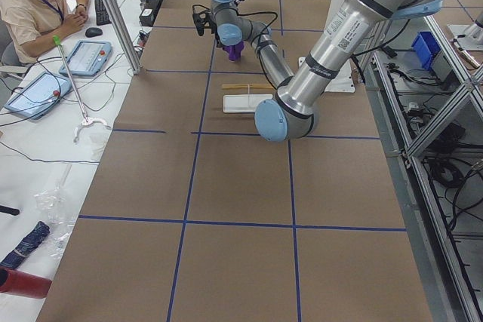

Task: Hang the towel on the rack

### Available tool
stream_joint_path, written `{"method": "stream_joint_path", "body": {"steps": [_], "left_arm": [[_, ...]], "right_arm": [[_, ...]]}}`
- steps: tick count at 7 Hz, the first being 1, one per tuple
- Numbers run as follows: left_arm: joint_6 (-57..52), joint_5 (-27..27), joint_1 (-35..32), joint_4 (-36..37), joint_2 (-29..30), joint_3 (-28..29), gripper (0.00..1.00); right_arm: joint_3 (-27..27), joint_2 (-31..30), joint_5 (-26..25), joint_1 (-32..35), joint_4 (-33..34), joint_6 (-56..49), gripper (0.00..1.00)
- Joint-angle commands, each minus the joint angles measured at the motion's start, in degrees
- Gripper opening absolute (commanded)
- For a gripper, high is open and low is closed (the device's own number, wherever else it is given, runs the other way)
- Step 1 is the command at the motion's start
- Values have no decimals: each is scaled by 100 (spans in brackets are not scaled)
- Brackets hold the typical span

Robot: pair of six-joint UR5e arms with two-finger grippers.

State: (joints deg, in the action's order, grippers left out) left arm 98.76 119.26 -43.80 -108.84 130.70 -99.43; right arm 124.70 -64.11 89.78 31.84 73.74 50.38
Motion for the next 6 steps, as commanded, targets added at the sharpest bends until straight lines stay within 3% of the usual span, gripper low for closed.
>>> {"method": "stream_joint_path", "body": {"steps": [1, 5, 6], "left_arm": [[616, -420, 546, 3, 306, 291, 72], [1058, -606, 944, -6, 421, 310, 72], [1066, -606, 944, -15, 413, 293, 61]], "right_arm": [[11, 213, -600, -406, 0, 15, 0], [11, 320, -839, -521, 0, 15, 0], [11, 320, -831, -521, 0, 15, 0]]}}
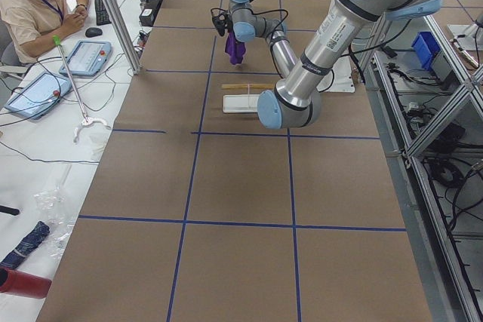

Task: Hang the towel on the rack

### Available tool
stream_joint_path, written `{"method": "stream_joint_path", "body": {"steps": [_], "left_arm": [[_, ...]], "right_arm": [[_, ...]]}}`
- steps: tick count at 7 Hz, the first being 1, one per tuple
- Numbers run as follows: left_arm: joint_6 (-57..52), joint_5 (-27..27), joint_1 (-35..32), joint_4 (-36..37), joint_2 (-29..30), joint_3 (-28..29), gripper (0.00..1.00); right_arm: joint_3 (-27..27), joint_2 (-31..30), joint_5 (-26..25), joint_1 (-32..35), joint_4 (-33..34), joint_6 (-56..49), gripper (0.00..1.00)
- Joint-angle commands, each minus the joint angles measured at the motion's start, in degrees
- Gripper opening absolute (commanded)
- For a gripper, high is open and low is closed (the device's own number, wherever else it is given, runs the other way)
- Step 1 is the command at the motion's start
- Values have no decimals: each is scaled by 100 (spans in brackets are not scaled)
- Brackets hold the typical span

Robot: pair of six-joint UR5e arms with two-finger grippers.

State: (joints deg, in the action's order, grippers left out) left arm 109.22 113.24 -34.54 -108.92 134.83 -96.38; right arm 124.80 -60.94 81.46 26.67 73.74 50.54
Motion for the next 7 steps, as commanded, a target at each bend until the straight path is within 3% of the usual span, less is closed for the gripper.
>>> {"method": "stream_joint_path", "body": {"steps": [1, 2, 5, 6, 7], "left_arm": [[159, -13, 35, -33, -9, -56, 23], [117, -39, 35, -68, -18, -74, 0], [108, -48, 35, -68, -44, -100, 0], [99, -48, 35, -68, -53, -109, 0], [-162, -48, 17, -51, -88, -188, 0]], "right_arm": [[0, -5, 1, 5, 0, -9, 0], [0, -14, 1, -4, 0, -9, 0], [0, -76, 115, -4, 0, -18, 0], [-26, -76, 359, -30, 26, 43, 58], [17, -145, 518, -22, 79, 566, 100]]}}
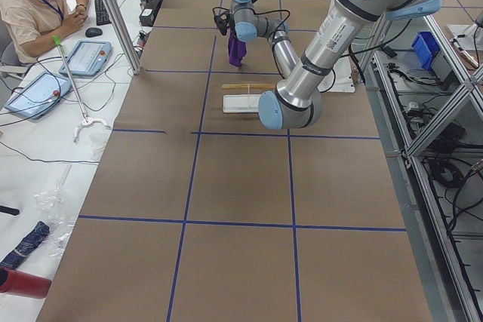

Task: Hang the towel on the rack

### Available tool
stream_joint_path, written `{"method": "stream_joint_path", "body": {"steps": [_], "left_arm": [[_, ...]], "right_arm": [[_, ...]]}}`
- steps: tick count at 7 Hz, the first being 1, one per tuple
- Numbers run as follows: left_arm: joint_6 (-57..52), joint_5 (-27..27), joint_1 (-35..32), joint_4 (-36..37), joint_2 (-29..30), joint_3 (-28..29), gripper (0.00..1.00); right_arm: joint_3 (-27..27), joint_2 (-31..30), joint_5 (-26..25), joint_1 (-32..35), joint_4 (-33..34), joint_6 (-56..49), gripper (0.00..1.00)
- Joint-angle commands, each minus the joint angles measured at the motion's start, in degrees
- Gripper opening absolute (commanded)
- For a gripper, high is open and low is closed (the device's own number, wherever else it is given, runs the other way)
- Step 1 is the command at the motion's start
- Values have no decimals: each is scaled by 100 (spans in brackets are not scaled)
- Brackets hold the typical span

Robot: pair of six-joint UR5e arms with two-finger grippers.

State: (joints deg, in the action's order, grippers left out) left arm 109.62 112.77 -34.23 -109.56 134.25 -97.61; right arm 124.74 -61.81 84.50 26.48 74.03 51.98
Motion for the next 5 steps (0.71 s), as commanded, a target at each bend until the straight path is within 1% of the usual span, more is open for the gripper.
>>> {"method": "stream_joint_path", "body": {"steps": [1, 3, 4, 5], "left_arm": [[-335, 0, -14, 14, -195, -248, 0], [-1123, 26, -153, 40, -975, -958, 0], [-1571, 35, -276, 49, -1240, -1162, 0], [-2072, 52, -382, 49, -1513, -1347, 0]], "right_arm": [[-2, -233, 825, 14, 293, 488, 100], [-29, -707, 954, 338, 759, 445, 100], [-124, -849, 1242, 670, 1127, 305, 100], [-334, -980, 1810, 1118, 1331, -296, 100]]}}
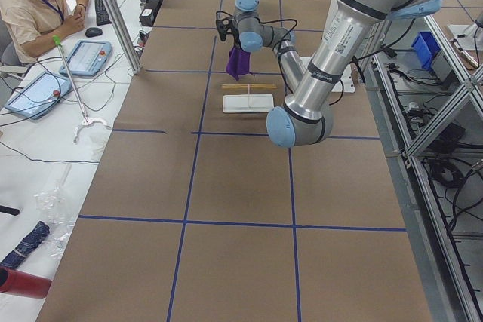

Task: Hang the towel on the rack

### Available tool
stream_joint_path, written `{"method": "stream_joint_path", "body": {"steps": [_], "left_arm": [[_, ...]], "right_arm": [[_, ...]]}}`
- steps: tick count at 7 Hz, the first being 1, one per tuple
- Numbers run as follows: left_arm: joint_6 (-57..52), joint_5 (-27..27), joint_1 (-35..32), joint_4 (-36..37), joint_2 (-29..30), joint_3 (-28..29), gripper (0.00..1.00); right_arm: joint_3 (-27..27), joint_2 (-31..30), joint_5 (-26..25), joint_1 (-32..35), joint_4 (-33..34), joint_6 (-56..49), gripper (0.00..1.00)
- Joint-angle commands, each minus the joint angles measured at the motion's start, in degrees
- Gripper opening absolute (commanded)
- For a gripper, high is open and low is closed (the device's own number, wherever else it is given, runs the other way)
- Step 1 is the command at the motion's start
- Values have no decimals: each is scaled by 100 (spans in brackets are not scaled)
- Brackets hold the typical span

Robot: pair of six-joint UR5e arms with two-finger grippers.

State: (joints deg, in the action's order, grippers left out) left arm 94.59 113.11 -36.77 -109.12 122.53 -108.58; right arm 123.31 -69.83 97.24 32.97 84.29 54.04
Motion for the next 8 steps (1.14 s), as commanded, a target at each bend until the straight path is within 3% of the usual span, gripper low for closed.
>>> {"method": "stream_joint_path", "body": {"steps": [1, 4, 5, 8], "left_arm": [[-1051, 36, -224, 5, -805, -530, 0], [-3202, 36, -269, -13, -1616, -603, 0], [-3897, 36, -313, -13, -1810, -586, 0], [-4903, 44, -672, -57, -1970, -480, 0]], "right_arm": [[-289, -615, 794, 882, 324, -1283, 100], [-973, -1496, 1901, 2446, 281, -3684, 100], [-1079, -1664, 1913, 2720, 281, -4430, 100], [-1598, -1683, 2694, 3530, 280, -4991, 100]]}}
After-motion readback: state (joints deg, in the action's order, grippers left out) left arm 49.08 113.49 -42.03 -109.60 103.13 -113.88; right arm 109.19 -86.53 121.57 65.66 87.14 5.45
